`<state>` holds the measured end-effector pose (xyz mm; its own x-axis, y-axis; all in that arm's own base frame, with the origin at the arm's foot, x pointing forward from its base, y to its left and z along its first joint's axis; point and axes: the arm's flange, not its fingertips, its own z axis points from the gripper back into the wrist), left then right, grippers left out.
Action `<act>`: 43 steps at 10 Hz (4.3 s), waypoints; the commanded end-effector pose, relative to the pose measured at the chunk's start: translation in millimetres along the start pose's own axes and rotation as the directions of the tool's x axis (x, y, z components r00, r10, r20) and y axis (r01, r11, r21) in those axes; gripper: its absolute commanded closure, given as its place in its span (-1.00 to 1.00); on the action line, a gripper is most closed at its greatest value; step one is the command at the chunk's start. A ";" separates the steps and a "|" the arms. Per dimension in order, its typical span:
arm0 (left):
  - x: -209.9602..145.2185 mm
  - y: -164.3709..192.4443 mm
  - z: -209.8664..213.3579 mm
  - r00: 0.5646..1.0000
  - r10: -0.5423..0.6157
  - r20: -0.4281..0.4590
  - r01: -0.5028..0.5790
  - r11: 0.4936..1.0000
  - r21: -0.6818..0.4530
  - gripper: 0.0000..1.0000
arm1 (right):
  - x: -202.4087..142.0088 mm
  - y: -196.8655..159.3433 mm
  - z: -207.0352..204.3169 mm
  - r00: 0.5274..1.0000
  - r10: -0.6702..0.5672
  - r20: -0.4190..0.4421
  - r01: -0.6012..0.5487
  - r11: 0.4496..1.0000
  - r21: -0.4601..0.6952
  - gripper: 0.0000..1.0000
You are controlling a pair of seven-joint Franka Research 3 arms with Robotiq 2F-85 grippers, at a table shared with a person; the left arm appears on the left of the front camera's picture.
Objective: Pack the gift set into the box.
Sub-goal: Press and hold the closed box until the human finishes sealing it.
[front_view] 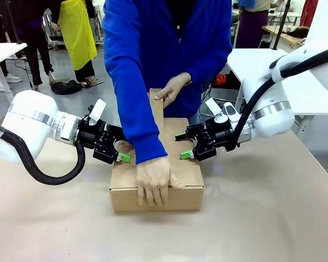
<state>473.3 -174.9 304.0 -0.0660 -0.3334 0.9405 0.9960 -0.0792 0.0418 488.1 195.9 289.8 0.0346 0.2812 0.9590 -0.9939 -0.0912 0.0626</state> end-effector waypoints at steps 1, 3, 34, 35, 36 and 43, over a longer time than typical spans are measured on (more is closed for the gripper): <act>-1.1 -2.8 0.4 1.000 -0.014 -0.001 0.014 1.000 0.003 -1.00 | -1.5 0.9 -0.4 1.000 -0.005 0.002 0.005 1.000 -0.002 -1.00; -1.1 -2.8 0.4 1.000 -0.014 -0.001 0.014 1.000 0.003 -1.00 | -1.5 0.9 -0.4 1.000 -0.005 0.002 0.005 1.000 -0.002 -1.00; 26.4 -15.7 37.5 0.994 -0.050 0.099 0.052 0.999 -0.017 -1.00 | 13.6 13.1 30.9 0.999 -0.005 0.045 0.006 1.000 -0.013 -1.00; 46.3 -36.1 84.9 0.975 -0.114 0.191 0.109 0.993 0.037 -1.00 | 27.1 31.9 77.2 0.993 0.024 0.115 -0.015 0.997 -0.078 -1.00; 52.2 -52.4 121.6 0.955 -0.168 0.243 0.145 0.983 0.110 -1.00 | 31.6 50.2 118.1 0.980 0.067 0.187 -0.038 0.987 -0.157 -1.00; 44.1 -78.3 189.4 0.946 -0.168 0.276 0.098 0.963 0.251 -1.00 | 29.8 62.0 171.1 0.970 0.058 0.236 0.006 0.966 -0.259 -1.00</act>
<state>403.3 -1.0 398.1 -0.1986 -0.0568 0.9784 0.9682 0.1439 0.2049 436.7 40.8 366.0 -0.0080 0.0234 0.9997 -0.9867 0.1619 -0.0117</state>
